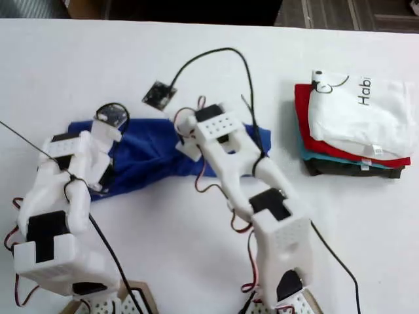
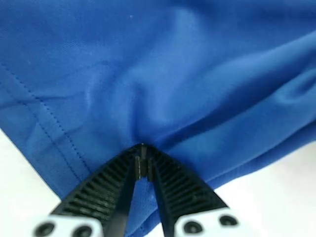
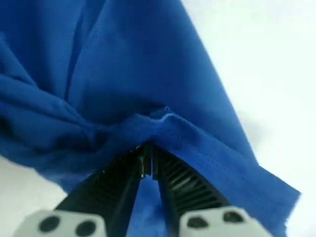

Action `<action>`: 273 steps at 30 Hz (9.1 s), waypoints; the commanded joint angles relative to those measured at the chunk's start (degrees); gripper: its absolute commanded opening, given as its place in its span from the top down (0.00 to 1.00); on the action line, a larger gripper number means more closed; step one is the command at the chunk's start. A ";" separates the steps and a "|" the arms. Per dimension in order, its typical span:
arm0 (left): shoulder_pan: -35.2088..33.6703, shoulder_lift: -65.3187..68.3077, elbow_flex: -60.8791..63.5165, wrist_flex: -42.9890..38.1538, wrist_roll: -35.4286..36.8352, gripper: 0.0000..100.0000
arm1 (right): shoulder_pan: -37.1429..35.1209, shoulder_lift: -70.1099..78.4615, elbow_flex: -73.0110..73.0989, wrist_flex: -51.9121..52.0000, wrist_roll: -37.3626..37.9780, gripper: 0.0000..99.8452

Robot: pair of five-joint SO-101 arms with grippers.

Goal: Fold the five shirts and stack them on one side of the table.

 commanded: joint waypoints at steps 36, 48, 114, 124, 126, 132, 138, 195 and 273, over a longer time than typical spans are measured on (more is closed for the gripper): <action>-0.53 -0.26 0.13 -2.29 0.53 0.98 | 17.27 -1.45 -8.44 10.86 -0.26 0.98; 0.35 -20.75 -5.76 11.87 4.92 0.98 | 12.53 -26.24 -5.27 24.22 -0.79 0.98; -15.21 46.33 -76.70 46.33 9.93 0.97 | 34.77 -113.10 102.24 -7.78 8.53 0.98; -29.54 39.38 -81.80 46.77 3.52 0.97 | 34.77 -115.47 102.33 -5.41 8.53 0.98; -28.22 37.27 -81.27 46.86 3.60 0.97 | 34.86 -115.47 102.33 -5.41 8.53 0.98; -15.91 24.88 -70.37 46.86 5.27 0.97 | 35.56 -115.47 102.33 -5.76 8.53 0.98; 2.64 7.38 -55.78 46.77 9.14 0.97 | 44.00 -115.65 102.33 -10.86 1.93 0.98; 11.16 34.37 -61.67 31.65 16.53 0.97 | 44.09 -115.56 102.33 -10.77 1.85 0.98; -29.54 16.09 -15.08 15.12 21.89 0.97 | -9.98 34.24 -60.31 17.27 -11.60 0.98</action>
